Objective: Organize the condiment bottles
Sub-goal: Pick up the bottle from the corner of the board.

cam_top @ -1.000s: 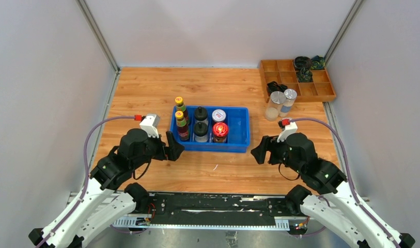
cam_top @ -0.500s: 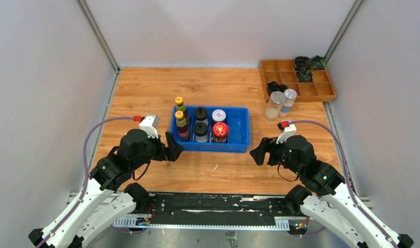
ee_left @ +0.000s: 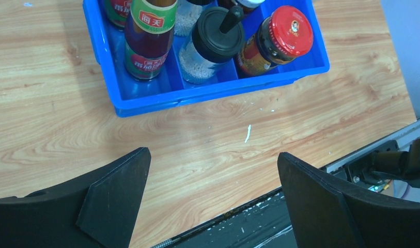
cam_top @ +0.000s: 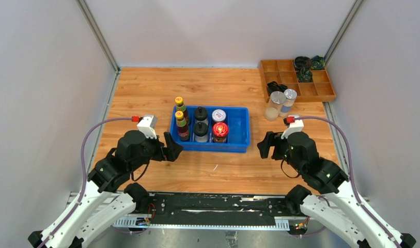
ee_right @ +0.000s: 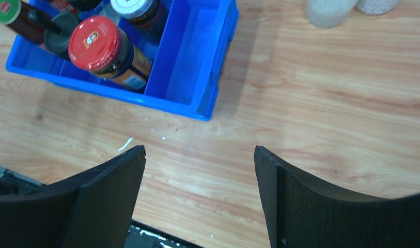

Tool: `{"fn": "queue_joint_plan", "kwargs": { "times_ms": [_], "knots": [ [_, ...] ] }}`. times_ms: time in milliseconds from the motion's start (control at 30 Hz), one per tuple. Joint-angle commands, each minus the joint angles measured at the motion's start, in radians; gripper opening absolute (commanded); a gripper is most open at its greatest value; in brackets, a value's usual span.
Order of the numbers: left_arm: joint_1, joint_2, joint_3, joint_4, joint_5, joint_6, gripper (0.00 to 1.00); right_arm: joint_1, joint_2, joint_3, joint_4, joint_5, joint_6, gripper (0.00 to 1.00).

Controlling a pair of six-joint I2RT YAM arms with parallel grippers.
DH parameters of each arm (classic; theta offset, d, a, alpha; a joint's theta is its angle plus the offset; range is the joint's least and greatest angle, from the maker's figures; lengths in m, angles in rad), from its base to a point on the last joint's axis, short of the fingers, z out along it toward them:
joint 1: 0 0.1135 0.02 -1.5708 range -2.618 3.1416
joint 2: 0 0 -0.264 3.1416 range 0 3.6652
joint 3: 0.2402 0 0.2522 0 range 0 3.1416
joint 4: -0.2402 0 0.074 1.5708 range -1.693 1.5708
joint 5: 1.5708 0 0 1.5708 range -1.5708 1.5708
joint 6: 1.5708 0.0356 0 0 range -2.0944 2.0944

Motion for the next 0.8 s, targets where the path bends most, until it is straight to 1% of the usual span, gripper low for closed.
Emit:
{"fn": "queue_joint_plan", "kwargs": {
  "times_ms": [0,100,167,233,400,600,767],
  "knots": [
    [-0.006,-0.054,-0.013,0.015,0.002,0.008,1.00,0.007,0.088,0.085,0.020,0.118,-0.084,0.83],
    [-0.007,-0.060,-0.007,0.003,0.017,0.008,1.00,-0.003,0.190,0.148,0.030,0.194,-0.127,0.84],
    [-0.007,-0.061,-0.006,0.005,0.038,0.000,1.00,-0.039,0.262,0.191,0.054,0.183,-0.151,0.85],
    [-0.006,-0.063,-0.001,0.005,0.051,-0.006,1.00,-0.114,0.336,0.226,0.089,0.120,-0.163,0.85],
    [-0.006,-0.081,0.006,0.004,0.063,-0.002,1.00,-0.350,0.542,0.322,0.159,-0.066,-0.180,0.84],
    [-0.006,-0.089,0.015,0.004,0.073,-0.007,1.00,-0.430,0.812,0.553,0.140,-0.091,-0.259,0.84],
    [-0.006,-0.104,0.018,-0.004,0.086,-0.008,1.00,-0.463,0.976,0.685,0.115,-0.132,-0.298,0.91]
  ]
}}
